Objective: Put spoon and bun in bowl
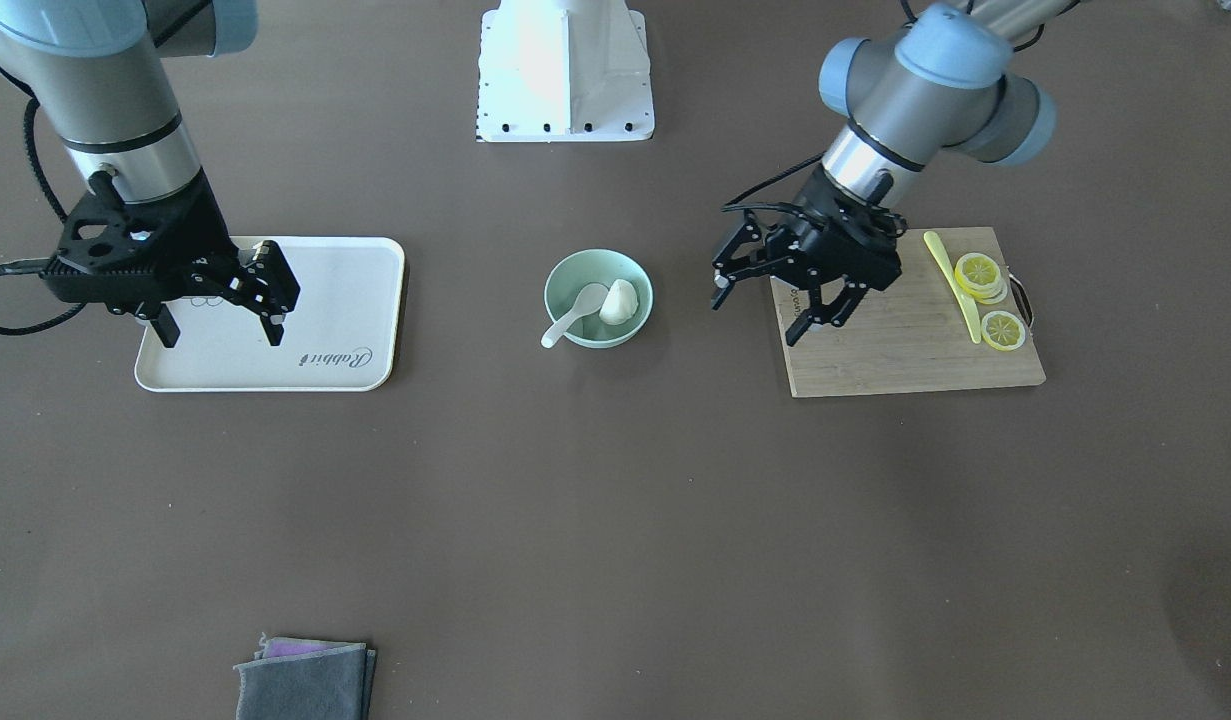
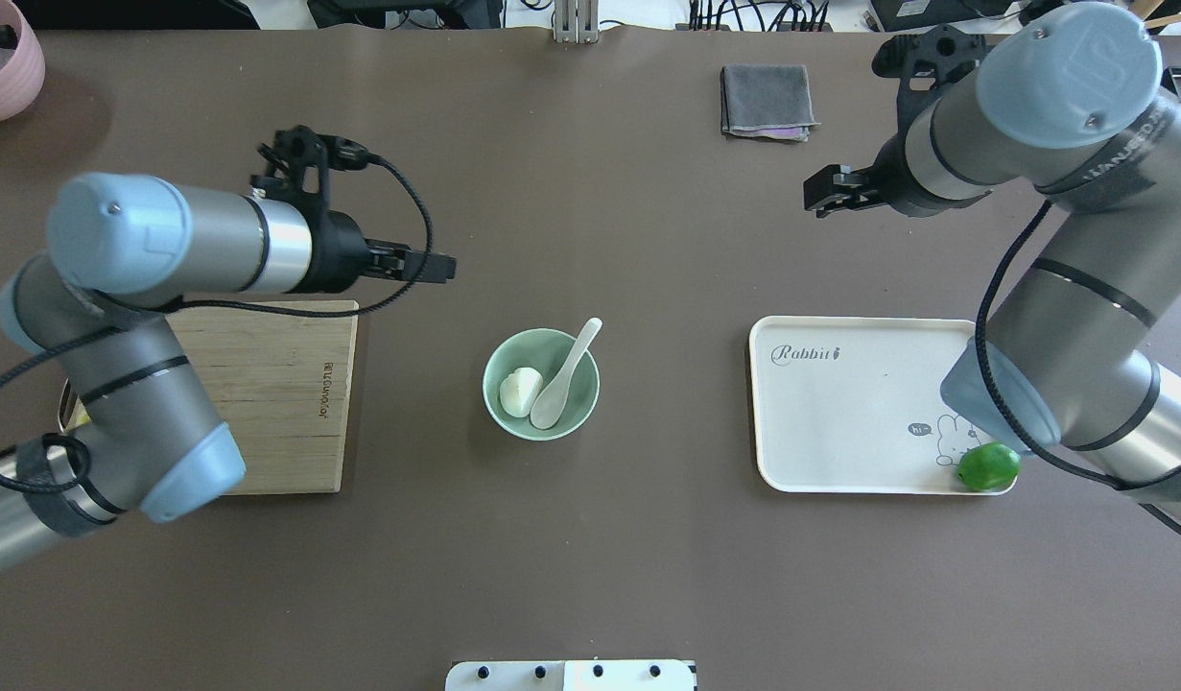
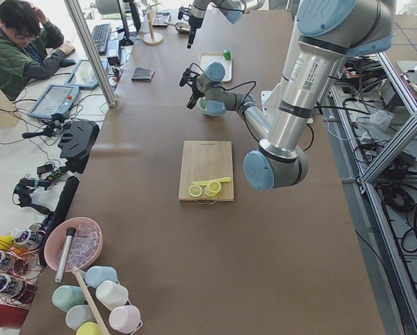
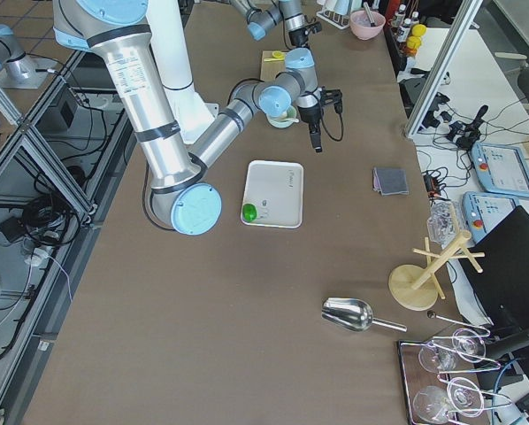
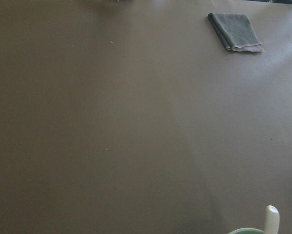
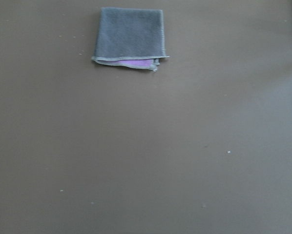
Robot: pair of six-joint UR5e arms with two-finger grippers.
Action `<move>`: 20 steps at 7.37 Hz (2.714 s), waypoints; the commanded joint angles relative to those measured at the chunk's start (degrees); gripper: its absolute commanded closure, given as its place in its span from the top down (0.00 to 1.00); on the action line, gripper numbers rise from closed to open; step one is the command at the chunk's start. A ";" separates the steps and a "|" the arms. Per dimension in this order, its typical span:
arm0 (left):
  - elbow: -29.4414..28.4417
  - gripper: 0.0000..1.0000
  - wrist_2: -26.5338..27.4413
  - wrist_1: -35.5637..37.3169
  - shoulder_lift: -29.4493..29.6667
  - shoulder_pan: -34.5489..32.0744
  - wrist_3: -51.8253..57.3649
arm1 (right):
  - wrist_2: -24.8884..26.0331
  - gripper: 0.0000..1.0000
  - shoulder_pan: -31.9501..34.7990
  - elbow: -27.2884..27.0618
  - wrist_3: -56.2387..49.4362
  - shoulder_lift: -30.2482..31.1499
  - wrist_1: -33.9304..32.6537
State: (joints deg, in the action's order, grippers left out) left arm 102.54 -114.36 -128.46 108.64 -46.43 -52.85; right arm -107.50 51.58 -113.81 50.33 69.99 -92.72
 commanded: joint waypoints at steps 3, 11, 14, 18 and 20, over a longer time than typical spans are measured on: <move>0.56 0.97 -25.61 9.99 -17.83 -30.49 34.46 | -17.97 1.00 23.94 -0.45 -34.42 14.18 -0.18; -3.22 0.98 -8.15 38.37 -25.58 -49.90 73.10 | -23.80 1.00 35.87 11.85 -57.98 26.34 -0.18; -3.22 0.98 -17.13 35.41 -28.47 -49.64 65.07 | -25.13 1.00 35.69 12.30 -58.59 26.96 -0.18; -4.11 0.98 -23.81 33.97 -28.92 -49.64 65.51 | -25.40 1.00 35.52 13.08 -58.68 27.31 -0.36; -2.70 0.98 -23.89 33.89 -29.62 -49.55 65.86 | -25.48 1.00 35.52 13.26 -58.60 28.53 -0.18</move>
State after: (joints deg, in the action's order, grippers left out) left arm 98.86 -138.07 -94.53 79.51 -96.03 12.77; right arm -132.91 87.11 -100.66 -8.30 97.84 -93.00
